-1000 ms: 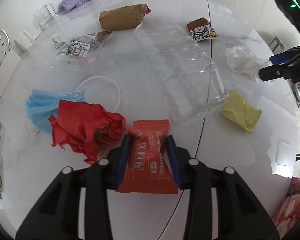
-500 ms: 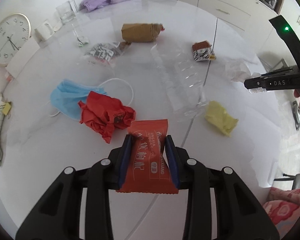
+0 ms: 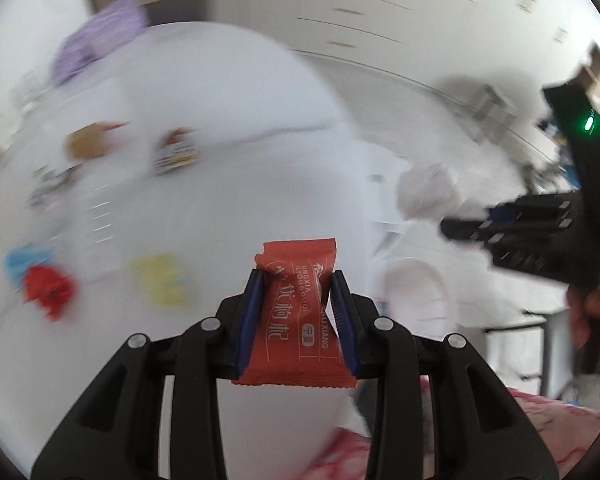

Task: Collect trash
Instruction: 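Carry the packet and bag over the white bin and open both tools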

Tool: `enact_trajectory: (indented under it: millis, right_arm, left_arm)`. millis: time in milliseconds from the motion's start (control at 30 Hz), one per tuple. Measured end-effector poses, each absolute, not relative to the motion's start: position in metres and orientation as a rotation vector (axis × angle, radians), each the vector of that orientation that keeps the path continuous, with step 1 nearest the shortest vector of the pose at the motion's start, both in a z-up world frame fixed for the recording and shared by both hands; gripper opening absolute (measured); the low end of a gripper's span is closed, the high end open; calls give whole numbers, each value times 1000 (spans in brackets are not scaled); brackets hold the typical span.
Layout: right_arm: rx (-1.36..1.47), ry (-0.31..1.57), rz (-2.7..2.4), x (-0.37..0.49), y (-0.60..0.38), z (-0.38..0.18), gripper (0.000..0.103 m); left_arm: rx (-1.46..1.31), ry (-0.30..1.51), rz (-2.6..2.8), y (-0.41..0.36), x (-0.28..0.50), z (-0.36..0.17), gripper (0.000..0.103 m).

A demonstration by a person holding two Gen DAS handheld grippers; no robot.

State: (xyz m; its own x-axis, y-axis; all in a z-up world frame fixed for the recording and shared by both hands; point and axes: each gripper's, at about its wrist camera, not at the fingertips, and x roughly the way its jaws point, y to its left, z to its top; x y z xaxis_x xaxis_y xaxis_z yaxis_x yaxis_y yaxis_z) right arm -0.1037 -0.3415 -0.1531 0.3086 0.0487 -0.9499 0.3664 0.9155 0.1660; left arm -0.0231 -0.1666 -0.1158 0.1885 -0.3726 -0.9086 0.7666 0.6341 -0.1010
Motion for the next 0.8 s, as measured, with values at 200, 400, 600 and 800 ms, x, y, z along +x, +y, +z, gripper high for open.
enact_trajectory:
  millis: [200,400,600,800]
  right_arm:
    - [506,1268,-348,-183,-386,-176,27]
    - [579,1261,-404,-223,-413,-186,27]
    - [583,1256,-407,-233,-420,-189,27]
    - [583,1258,-403,-236,-421,-188,27]
  left_arm:
    - [527,1129,-994,-240,-76,-121,34]
    - [582,1156,-1066,-283,-104,-129,34]
    - [641,1130,-1072,-296,-123,-130,67]
    - [663,1091,-1089,-295,-135,-121,86]
